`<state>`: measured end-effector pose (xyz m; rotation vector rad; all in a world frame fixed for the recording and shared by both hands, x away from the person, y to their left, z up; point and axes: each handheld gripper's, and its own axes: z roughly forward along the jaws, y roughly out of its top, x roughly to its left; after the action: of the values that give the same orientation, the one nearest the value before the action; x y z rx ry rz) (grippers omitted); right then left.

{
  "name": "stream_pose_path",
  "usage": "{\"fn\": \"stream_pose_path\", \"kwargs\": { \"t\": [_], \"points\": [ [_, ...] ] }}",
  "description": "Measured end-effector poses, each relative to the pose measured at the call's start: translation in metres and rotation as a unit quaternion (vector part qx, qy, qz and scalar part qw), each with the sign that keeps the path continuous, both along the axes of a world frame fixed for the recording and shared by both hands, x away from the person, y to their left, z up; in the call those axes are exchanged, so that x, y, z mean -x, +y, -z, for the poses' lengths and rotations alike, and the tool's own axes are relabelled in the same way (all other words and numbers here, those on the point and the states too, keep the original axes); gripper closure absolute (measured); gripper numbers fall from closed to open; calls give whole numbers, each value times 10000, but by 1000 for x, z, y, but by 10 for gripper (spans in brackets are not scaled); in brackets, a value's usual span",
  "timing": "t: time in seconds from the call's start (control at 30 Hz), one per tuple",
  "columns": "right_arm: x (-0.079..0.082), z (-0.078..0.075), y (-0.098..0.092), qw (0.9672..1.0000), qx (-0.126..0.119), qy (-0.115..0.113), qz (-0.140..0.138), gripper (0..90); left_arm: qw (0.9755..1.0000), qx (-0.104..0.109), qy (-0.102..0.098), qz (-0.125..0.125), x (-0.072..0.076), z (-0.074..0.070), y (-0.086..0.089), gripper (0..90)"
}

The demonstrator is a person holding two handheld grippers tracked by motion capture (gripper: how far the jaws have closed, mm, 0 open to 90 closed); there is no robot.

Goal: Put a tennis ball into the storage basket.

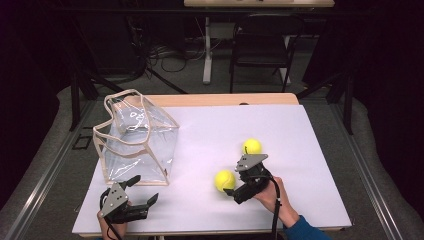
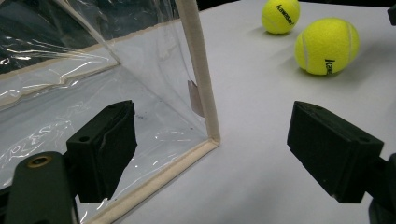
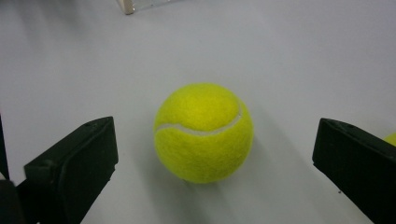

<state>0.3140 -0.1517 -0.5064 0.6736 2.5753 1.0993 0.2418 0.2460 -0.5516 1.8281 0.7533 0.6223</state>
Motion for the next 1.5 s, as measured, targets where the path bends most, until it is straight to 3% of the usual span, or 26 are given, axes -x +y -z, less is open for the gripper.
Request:
{"fn": "stream_pose_path", "kwargs": {
  "t": [1.0, 1.5],
  "points": [
    [-18, 19, 23, 9973, 391, 595, -161, 0, 10000, -37, -31, 17, 1, -1, 0, 160],
    [-22, 28, 30, 9958, 543, 728, -143, 22, 10000, -42, -37, 24, 1, -1, 0, 160]
  ]
}}
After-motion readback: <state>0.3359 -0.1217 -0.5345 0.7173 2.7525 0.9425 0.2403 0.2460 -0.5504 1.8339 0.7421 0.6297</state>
